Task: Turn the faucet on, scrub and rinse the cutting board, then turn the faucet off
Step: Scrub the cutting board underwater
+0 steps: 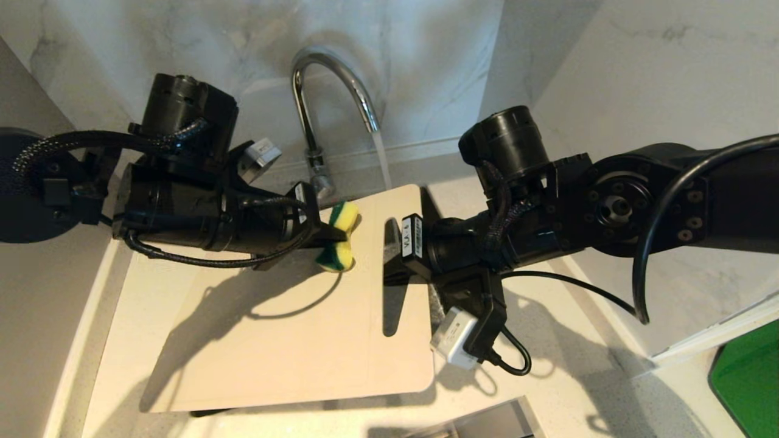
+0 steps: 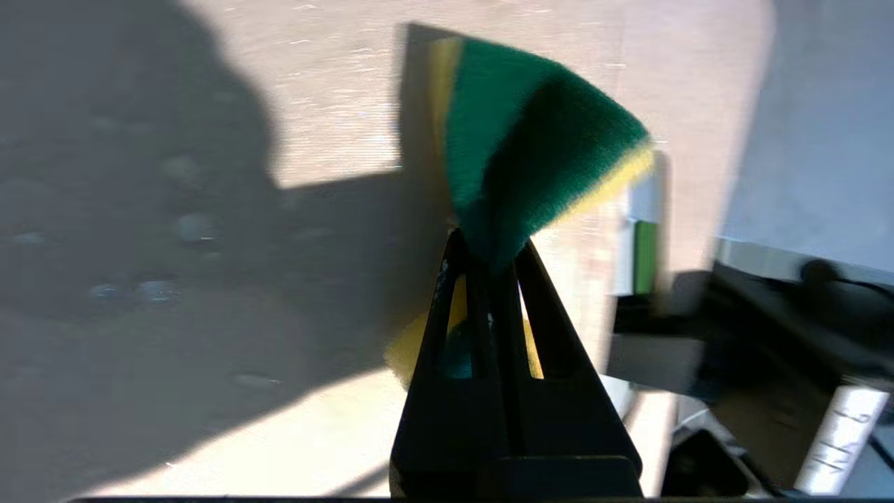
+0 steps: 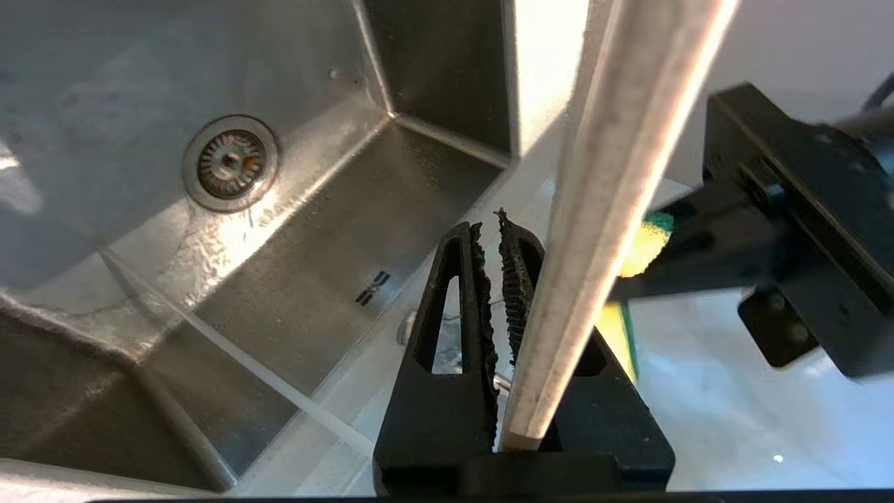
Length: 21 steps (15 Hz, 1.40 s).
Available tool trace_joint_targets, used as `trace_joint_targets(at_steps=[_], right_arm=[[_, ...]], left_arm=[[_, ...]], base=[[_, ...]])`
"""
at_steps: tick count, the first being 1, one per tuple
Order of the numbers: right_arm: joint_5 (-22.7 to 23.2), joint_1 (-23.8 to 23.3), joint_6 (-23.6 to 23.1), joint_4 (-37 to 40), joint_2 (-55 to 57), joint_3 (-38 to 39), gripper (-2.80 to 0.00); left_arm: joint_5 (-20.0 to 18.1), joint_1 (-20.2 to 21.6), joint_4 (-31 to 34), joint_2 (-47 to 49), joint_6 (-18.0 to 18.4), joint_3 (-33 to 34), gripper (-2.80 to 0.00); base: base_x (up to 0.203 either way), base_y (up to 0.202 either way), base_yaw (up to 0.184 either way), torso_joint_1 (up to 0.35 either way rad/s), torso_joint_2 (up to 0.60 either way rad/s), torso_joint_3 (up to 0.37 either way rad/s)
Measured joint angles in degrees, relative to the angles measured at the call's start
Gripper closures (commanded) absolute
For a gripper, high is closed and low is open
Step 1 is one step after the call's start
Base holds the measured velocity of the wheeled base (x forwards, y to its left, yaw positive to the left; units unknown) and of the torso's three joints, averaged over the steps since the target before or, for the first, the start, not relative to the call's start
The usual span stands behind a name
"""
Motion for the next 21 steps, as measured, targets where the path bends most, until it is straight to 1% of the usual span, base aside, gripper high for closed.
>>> trace_joint_targets(at_steps=[5, 8, 11, 14, 16, 18, 21], right_arm=[[-0.15, -0.02, 0.13, 0.09, 0.06, 0.0, 0.0], [-0.13, -0.02, 0.16, -0.04, 0.21, -0.13, 0.0], [-0.03, -0.02, 0.16, -0.13, 0.32, -0.2, 0.0], [0.02, 0.0, 0.16, -0.16, 0.37, -0.22, 0.0], [0.06, -0.02, 0.16, -0.17, 0.37, -0.22, 0.0], [0.11, -0.06, 0.16, -0.28, 0.37, -0.22, 0.0], [0.12, -0.09, 0.18, -0.29, 0.34, -0.2, 0.0]], left_arm=[[-0.2, 3.83, -0.83, 0.46, 0.08, 5.0, 0.0], [-3.15, 7.12, -3.76, 0.19, 0.52, 9.1, 0.0], [-3.74, 10.92, -7.07, -0.04, 1.34, 14.14, 0.0], [-4.06, 14.47, -11.43, -0.13, 3.55, 20.16, 0.0], [-6.39, 17.79, -13.98, -0.13, 5.05, 23.5, 0.0], [-8.85, 21.95, -14.74, -0.04, 6.9, 25.83, 0.0], [-9.42, 27.29, -15.01, 0.9, 11.12, 27.67, 0.0]], base=[[0.0, 0.0, 0.0, 0.0, 0.0, 0.0], [0.0, 0.0, 0.0, 0.0, 0.0, 0.0], [0.0, 0.0, 0.0, 0.0, 0.0, 0.0], [0.0, 0.0, 0.0, 0.0, 0.0, 0.0], [0.0, 0.0, 0.0, 0.0, 0.0, 0.0], [0.0, 0.0, 0.0, 0.0, 0.0, 0.0], [0.0, 0.0, 0.0, 0.0, 0.0, 0.0]])
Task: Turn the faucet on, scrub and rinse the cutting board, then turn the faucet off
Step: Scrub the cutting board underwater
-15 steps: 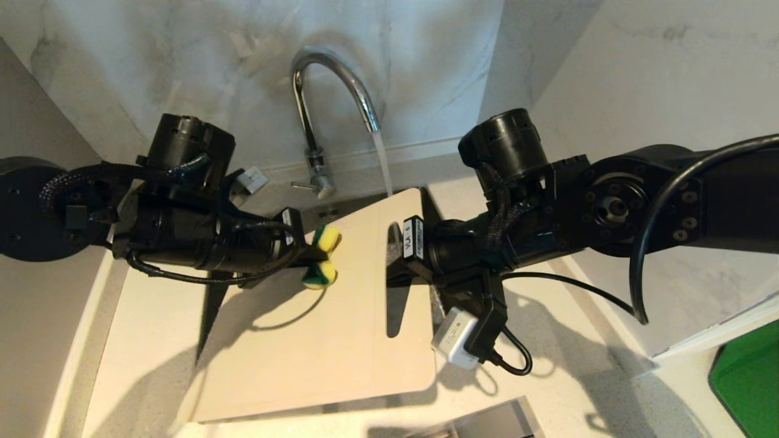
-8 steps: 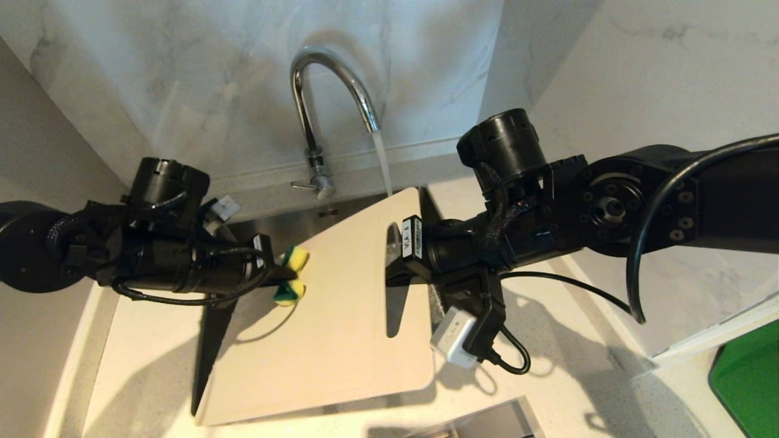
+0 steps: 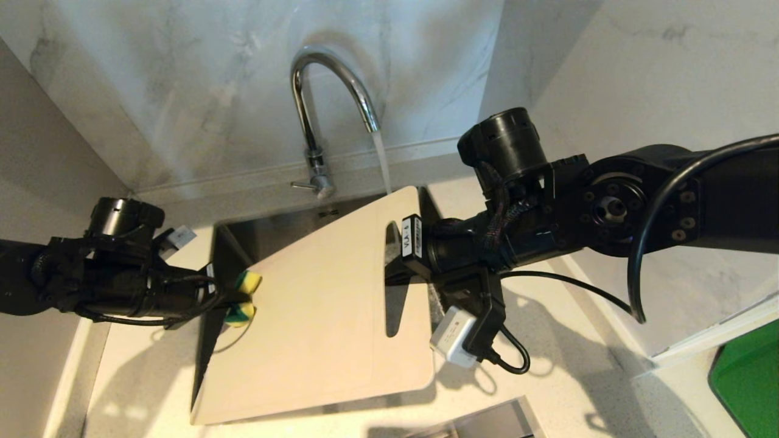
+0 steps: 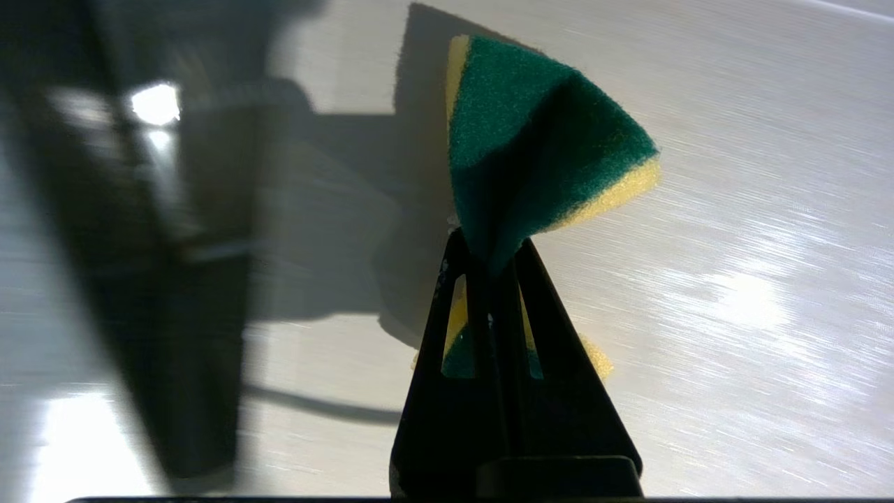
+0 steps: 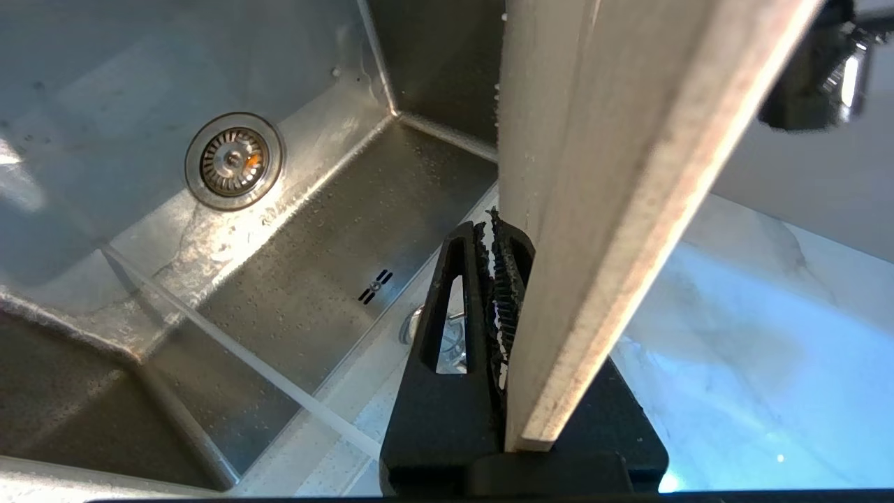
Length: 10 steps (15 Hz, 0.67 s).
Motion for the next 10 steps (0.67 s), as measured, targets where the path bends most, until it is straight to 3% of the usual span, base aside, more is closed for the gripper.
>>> trace_joint_targets(at_steps=[6, 10], right_arm=[[0.04, -0.02, 0.79, -1.84, -0.17, 0.37, 0.0], [0.1, 0.0, 1.6, -3.18, -0.33, 1.47, 0.0]], left_arm=[[-0.13, 8.45, -3.33, 1.3, 4.01, 1.24, 0.0], [-0.17, 10.24, -2.79, -0.42, 4.03, -2.14, 0.0]], base=[[0.0, 0.0, 0.0, 0.0, 0.0, 0.0], [0.0, 0.0, 0.0, 0.0, 0.0, 0.0]])
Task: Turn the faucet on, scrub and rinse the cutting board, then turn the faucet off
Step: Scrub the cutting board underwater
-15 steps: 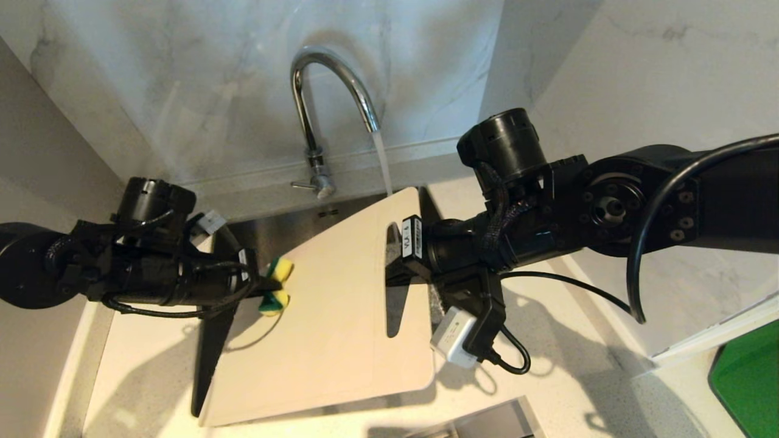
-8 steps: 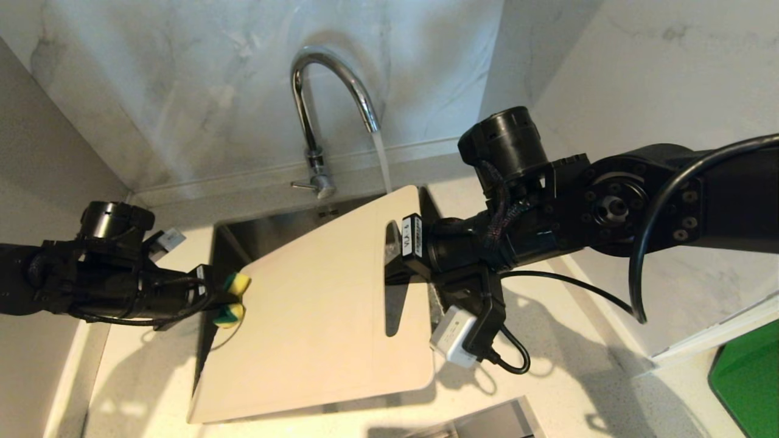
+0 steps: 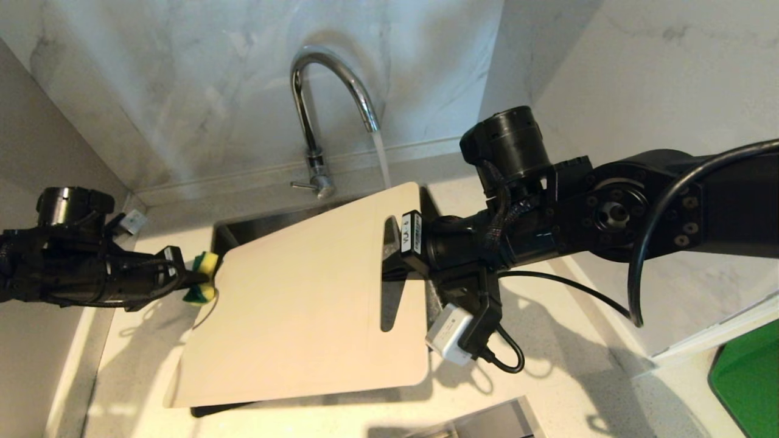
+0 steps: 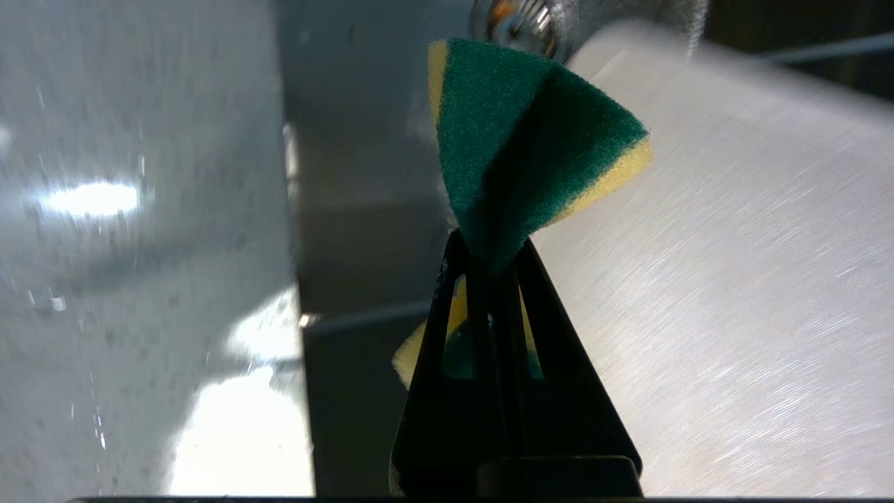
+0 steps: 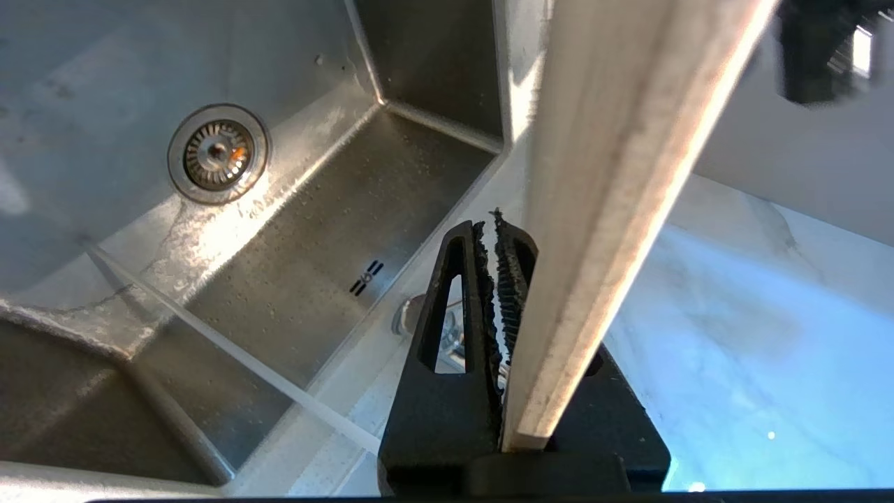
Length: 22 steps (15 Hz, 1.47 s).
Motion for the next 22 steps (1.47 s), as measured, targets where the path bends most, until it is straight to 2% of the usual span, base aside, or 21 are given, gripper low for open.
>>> trace_joint_targets(at_steps=[4, 7, 8, 10, 12, 15, 17, 19, 22], right_arm=[[-0.06, 0.0, -0.02, 0.03, -0.01, 0.16, 0.0], [-0.07, 0.0, -0.02, 0.03, -0.09, 0.13, 0.0], [-0.07, 0.0, -0.02, 0.03, -0.06, 0.1, 0.0], [-0.17, 0.0, 0.05, 0.05, 0.0, -0.01, 0.0], [-0.18, 0.0, 0.08, 0.03, 0.0, -0.14, 0.0], [-0.18, 0.0, 0.11, 0.05, 0.0, -0.03, 0.0], [-0.22, 0.0, 0.29, 0.05, -0.04, -0.03, 0.0], [-0.19, 0.0, 0.39, 0.05, -0.11, -0.03, 0.0], [-0.2, 0.0, 0.45, 0.08, -0.12, -0.13, 0.0]], left_arm=[[0.0, 0.49, 6.52, -2.73, -0.27, -10.43, 0.0], [-0.64, -0.91, 17.3, -4.43, -0.86, -24.52, 0.0], [-1.29, -3.3, 21.88, -5.35, -1.54, -28.2, 0.0], [-1.92, -10.4, 28.1, -7.45, -3.54, -31.26, 0.0], [-1.96, -19.5, 31.5, -9.41, -6.23, -31.89, 0.0], [-1.15, -33.06, 33.1, -11.41, -10.6, -31.94, 0.0], [1.42, -39.43, 33.07, -11.72, -12.84, -30.55, 0.0], [3.04, -41.47, 31.29, -11.52, -13.23, -27.23, 0.0], [4.34, -42.08, 24.07, -11.28, -13.07, -20.06, 0.0]], base=[[0.0, 0.0, 0.0, 0.0, 0.0, 0.0], [0.0, 0.0, 0.0, 0.0, 0.0, 0.0], [0.0, 0.0, 0.0, 0.0, 0.0, 0.0], [0.0, 0.0, 0.0, 0.0, 0.0, 0.0], [0.0, 0.0, 0.0, 0.0, 0.0, 0.0], [0.0, 0.0, 0.0, 0.0, 0.0, 0.0], [0.0, 0.0, 0.0, 0.0, 0.0, 0.0], [0.0, 0.0, 0.0, 0.0, 0.0, 0.0], [0.0, 0.0, 0.0, 0.0, 0.0, 0.0]])
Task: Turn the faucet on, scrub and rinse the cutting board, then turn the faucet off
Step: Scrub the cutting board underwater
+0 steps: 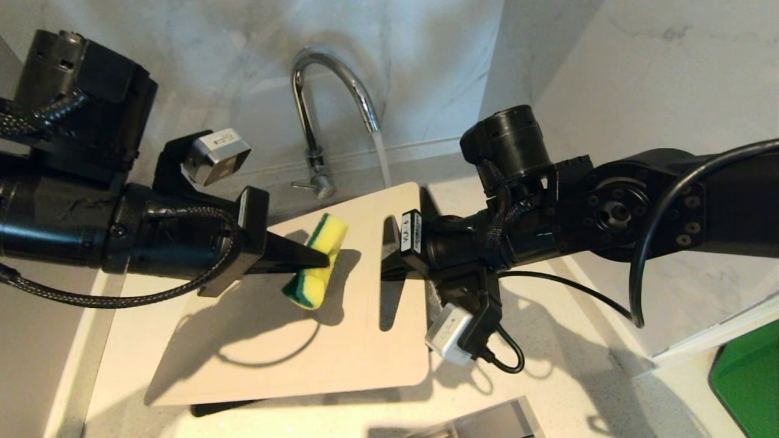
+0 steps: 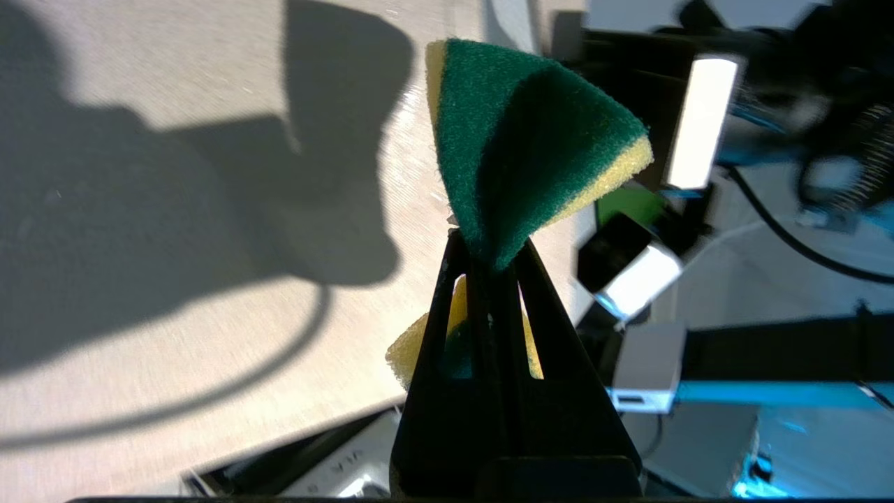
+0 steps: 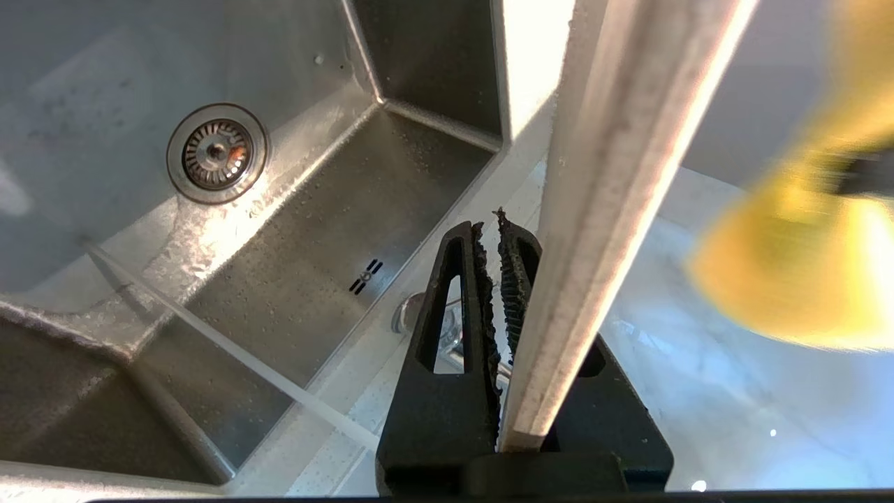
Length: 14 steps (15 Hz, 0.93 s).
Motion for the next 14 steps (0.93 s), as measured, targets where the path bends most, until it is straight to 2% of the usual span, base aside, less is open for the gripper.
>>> trace_joint_targets(at_steps=[7, 11, 14], right_arm=[[-0.02, -0.16, 1.3, 0.02, -0.88, 0.02, 0.0], [-0.22, -0.22, 2.26, 0.17, -0.95, -0.1, 0.0], [-0.17, -0.2, 2.23, 0.16, -0.95, -0.05, 0.0]], left_arm=[[0.57, 1.98, -10.46, 0.39, -0.22, 12.02, 0.0], [0.29, 6.67, -16.71, 0.76, -0.64, 18.99, 0.0], [0.05, 10.65, -18.69, 0.76, -0.69, 23.46, 0.0]], base=[[0.0, 0.0, 0.0, 0.0, 0.0, 0.0], [0.0, 0.0, 0.0, 0.0, 0.0, 0.0], [0.0, 0.0, 0.0, 0.0, 0.0, 0.0]])
